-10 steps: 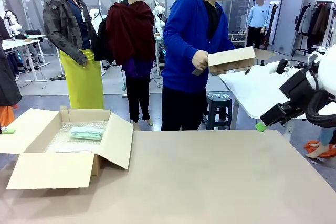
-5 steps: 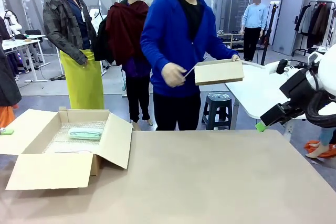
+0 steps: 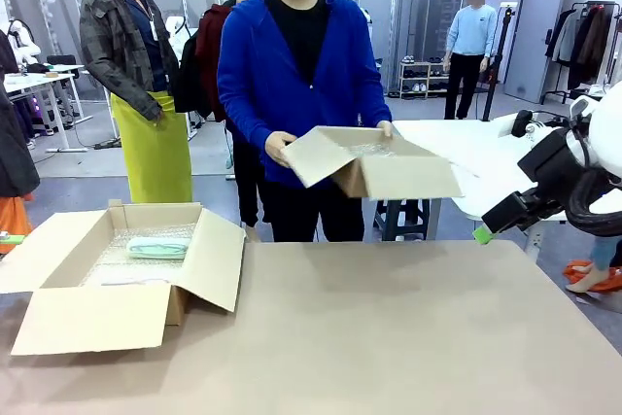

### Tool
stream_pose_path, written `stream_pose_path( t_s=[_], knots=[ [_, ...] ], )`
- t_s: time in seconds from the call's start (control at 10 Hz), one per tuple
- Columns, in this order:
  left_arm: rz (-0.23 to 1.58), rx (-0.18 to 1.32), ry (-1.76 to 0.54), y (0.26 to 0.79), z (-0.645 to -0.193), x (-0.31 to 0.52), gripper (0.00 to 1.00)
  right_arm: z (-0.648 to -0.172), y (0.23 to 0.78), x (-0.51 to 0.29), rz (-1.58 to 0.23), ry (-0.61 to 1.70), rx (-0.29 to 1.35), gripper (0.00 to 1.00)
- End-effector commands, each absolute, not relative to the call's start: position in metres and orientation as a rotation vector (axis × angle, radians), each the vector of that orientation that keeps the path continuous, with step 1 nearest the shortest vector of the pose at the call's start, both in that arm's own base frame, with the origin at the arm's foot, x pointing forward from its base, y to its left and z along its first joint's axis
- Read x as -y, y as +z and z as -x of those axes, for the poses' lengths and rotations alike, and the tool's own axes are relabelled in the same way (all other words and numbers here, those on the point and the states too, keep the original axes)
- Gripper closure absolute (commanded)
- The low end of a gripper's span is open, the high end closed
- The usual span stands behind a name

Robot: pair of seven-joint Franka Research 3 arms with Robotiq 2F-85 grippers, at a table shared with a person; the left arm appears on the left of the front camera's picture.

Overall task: Pack the glasses set securely to prepare it for shipping.
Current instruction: Position the Package Box on the left side of the table.

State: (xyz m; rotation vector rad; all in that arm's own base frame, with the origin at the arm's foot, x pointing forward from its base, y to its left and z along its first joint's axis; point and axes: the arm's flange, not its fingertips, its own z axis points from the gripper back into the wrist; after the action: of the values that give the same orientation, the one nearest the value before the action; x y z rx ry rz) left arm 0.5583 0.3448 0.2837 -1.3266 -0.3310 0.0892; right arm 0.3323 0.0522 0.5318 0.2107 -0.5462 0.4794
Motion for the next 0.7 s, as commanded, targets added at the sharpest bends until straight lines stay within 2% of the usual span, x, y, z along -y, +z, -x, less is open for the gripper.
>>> stream_pose_path(
  t_s=[0.0, 0.1, 0.3, 0.6],
  knots=[
    [1.265, 0.351, 0.099, 0.29, -0.541, -0.343, 0.0, -0.333, 0.532, -0.052, -0.205, 0.485, 0.557, 0.0],
    [1.229, 0.375, 0.105, 0.297, -0.537, -0.351, 0.0, -0.333, 0.532, -0.052, -0.205, 0.485, 0.557, 0.0],
    [1.161, 0.387, -0.016, 0.32, -0.539, -0.353, 0.24, -0.333, 0.532, -0.052, -0.205, 0.485, 0.557, 0.0],
    [1.019, 0.42, -0.2, 0.384, -0.541, -0.325, 0.24, -0.333, 0.532, -0.052, -0.205, 0.485, 0.557, 0.0]
  ],
)
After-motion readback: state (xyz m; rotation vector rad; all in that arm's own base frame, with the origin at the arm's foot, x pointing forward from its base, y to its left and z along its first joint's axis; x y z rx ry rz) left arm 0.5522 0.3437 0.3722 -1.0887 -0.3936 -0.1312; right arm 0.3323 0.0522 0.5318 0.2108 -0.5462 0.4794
